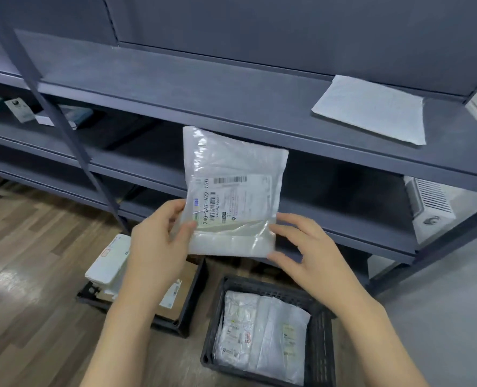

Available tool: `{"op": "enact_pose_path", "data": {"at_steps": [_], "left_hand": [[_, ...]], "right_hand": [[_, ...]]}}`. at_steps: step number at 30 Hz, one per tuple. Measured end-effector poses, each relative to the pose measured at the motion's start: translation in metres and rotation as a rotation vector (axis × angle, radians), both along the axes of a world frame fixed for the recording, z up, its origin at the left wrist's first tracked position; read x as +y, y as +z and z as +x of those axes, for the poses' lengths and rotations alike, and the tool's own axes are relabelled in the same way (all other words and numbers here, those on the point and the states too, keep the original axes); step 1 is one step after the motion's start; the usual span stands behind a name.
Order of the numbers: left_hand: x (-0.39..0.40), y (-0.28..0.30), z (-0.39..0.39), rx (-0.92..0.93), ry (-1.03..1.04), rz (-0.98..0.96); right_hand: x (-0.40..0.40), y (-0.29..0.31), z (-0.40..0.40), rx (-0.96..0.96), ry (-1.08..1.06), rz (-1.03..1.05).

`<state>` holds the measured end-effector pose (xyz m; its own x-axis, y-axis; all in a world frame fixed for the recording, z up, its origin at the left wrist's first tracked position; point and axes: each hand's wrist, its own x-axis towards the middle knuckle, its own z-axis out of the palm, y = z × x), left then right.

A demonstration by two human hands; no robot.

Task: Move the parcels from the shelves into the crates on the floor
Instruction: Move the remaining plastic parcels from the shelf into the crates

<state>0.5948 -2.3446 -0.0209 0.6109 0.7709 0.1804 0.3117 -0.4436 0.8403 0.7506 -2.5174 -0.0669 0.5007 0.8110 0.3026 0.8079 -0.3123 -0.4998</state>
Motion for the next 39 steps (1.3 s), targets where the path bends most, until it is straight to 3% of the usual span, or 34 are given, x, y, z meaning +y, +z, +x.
{"op": "enact_pose_path", "data": {"at_steps": [6,11,14,17,24,29,33,39], "left_hand": [[0.002,0.013,-0.006,0.174,-0.071,0.503],[0.005,0.017,-0.007,0.262,-0.125,0.739],[0.007,0.012,-0.014,0.205,-0.139,0.728],[0.012,0.009,-0.023,0.135,-0.103,0.637],[0.020,0.010,-0.042,0.072,0.102,0.536],[0.015,0.009,-0.054,0.083,0.379,0.294],[0.013,0.003,-0.055,0.130,0.371,0.206],[0.024,0.010,-0.051,-0.063,0.336,0.189]], "right_hand": [[0.008,0.024,-0.004,-0.206,-0.129,0.142],[0.018,0.038,-0.014,0.003,-0.068,0.116],[0.022,0.032,-0.019,0.132,-0.071,0.031],[0.026,0.024,-0.020,0.324,-0.085,0.120],[0.043,0.021,-0.023,0.312,-0.032,0.128],[0.058,0.037,-0.027,0.438,-0.016,0.220],[0.066,0.053,-0.029,0.525,0.007,0.269],[0.074,0.065,-0.026,0.541,-0.022,0.293]]}}
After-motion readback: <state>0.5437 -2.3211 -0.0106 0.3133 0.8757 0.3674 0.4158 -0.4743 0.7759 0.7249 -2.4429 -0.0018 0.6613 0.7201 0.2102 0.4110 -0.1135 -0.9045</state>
